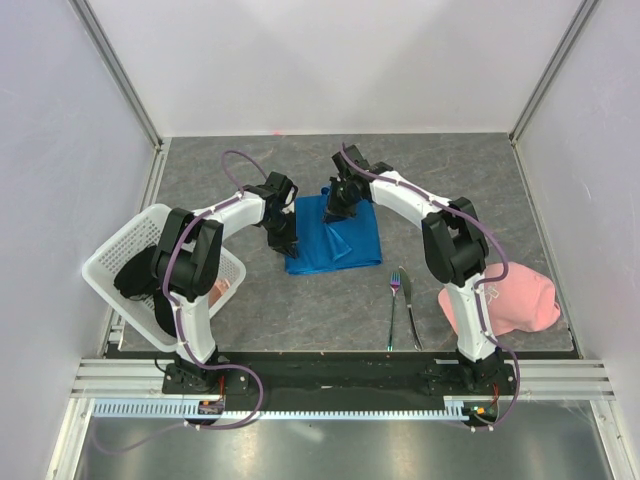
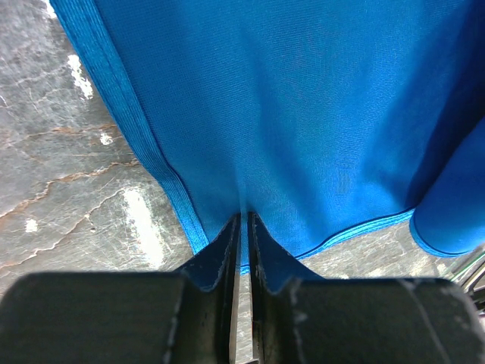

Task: Fold the napkin into a case and place the utensils inside
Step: Fold the rectangle-folded napkin at the center of the board.

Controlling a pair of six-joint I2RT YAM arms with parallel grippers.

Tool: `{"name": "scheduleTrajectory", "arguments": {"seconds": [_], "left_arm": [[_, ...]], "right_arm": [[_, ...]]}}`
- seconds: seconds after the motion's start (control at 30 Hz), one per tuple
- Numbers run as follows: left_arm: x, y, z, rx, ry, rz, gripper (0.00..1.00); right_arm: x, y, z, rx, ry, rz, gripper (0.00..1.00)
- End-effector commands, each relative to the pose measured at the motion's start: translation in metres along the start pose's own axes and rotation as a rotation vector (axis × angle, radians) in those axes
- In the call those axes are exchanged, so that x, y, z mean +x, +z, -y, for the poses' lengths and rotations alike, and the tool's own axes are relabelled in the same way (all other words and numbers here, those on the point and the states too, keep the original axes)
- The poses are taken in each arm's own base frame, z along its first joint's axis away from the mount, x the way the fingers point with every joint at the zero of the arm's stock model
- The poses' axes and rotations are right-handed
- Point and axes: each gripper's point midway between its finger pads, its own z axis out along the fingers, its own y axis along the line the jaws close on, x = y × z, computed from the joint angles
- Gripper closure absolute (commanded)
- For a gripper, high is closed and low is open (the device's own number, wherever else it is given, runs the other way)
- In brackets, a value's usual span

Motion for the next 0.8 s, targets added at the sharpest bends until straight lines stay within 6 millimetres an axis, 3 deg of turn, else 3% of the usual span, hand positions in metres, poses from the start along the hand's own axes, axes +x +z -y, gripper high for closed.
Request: {"name": "scheduleTrajectory", "arguments": {"seconds": [0.0, 0.77], "left_arm": [[-0.004, -0.005, 0.001, -0.008, -0.016, 0.034, 0.86], [-0.001, -0.004, 0.0, -0.004, -0.02, 0.028, 0.87]], "right_arm": [[0.0, 0.006, -0.014, -0.048, 0.03, -0.002, 1.0], [0.007, 0.02, -0.029, -0.078, 0.073, -0.026, 1.0]]}}
